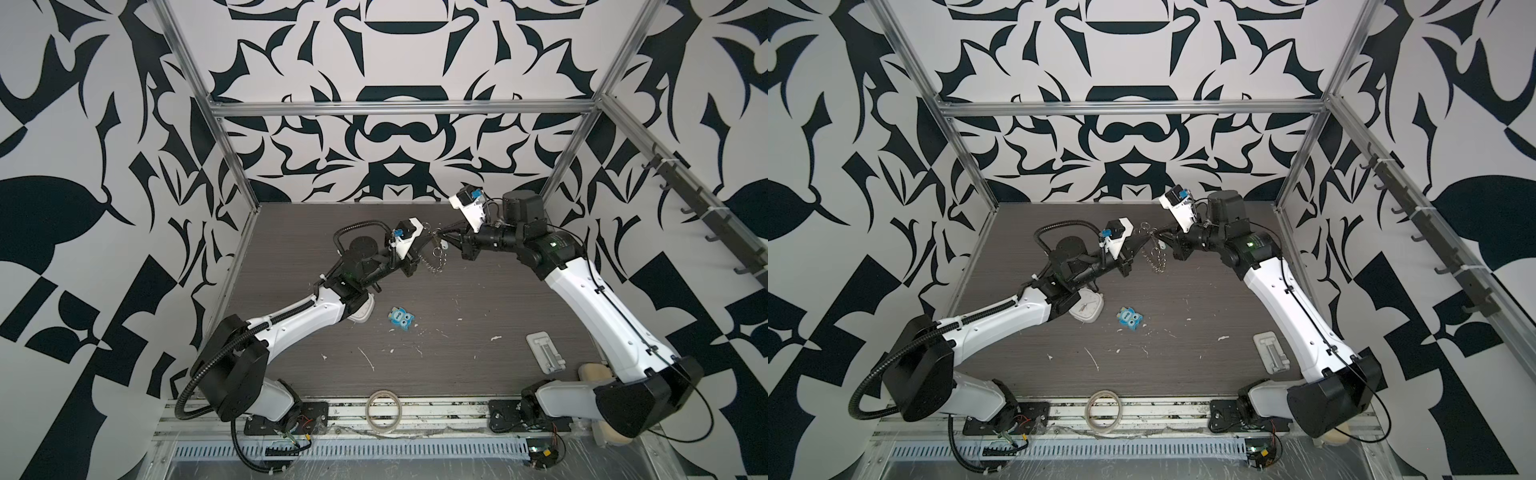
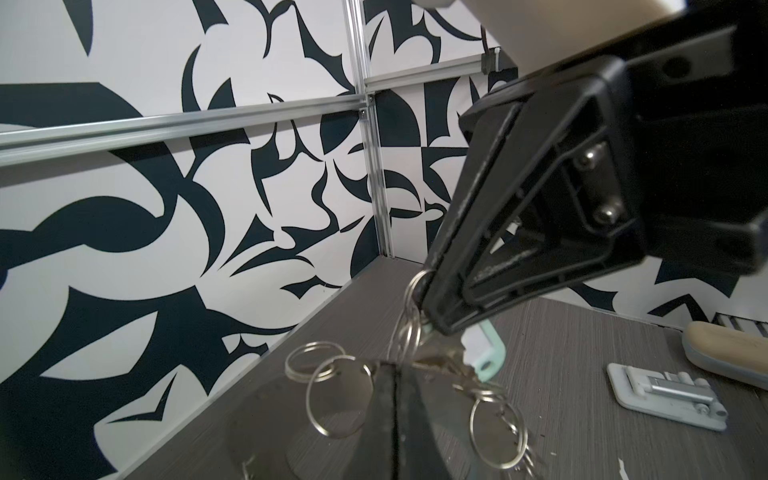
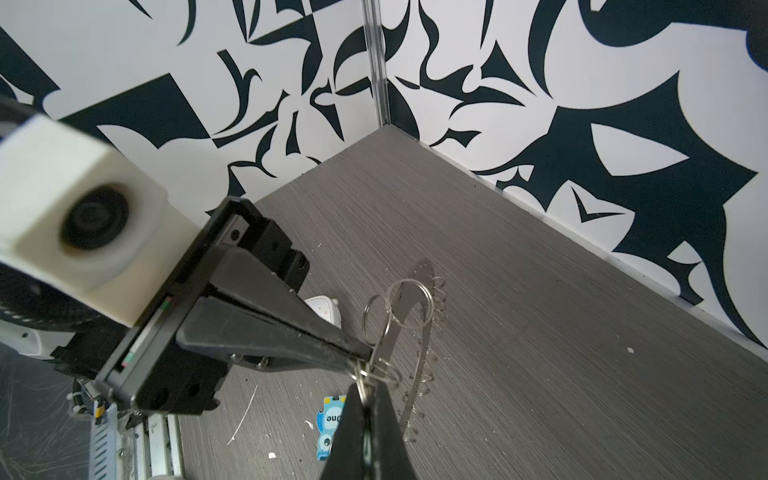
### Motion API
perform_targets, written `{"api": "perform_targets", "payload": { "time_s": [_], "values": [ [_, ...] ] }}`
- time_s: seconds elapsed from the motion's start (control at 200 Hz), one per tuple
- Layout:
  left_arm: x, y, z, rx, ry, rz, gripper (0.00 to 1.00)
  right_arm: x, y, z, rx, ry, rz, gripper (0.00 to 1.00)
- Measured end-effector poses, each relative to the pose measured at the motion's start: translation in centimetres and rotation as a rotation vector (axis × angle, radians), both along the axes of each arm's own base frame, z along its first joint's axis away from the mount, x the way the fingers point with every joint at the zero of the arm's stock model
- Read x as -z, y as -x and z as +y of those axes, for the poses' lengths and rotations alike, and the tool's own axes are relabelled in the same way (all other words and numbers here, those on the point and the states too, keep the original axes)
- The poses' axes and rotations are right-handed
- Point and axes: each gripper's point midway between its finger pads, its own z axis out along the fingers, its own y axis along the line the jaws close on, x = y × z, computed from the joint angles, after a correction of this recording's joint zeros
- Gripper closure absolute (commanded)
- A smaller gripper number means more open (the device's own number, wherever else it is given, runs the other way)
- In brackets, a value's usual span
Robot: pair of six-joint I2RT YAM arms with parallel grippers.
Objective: Remove the keys from the keyring
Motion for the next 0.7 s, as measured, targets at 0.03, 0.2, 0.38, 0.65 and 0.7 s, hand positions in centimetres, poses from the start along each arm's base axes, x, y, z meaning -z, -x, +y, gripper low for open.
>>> {"api": "perform_targets", "payload": {
  "time_s": [0.03, 0.2, 0.38, 0.65, 0.7],
  "values": [
    [0.2, 0.0, 0.0, -0.003, -0.007, 0.008, 1.00, 0.2, 0.0, 0.0, 0.000, 0.011, 0.001, 1.00],
    [1.0, -0.3, 0.2, -0.026, -0.038, 0.046, 1.00, 1.0, -0.3, 0.5, 0.004, 0.068, -0.002, 1.00],
    [1.8, -0.4, 0.3, -0.048, -0.063, 0.072, 1.00, 1.7, -0.6, 1.0, 0.013, 0.147, -0.023, 1.00],
    [2.6, -0.5, 0.7, -0.073, -0.085, 0.115, 1.00, 2.6, -0.7, 1.7, 0.016, 0.241, -0.057, 1.00],
    [2.7, -0.5, 0.8, -0.076, -0.088, 0.122, 1.00, 2.8, -0.7, 1.8, 0.019, 0.259, -0.065, 1.00]
  ]
}}
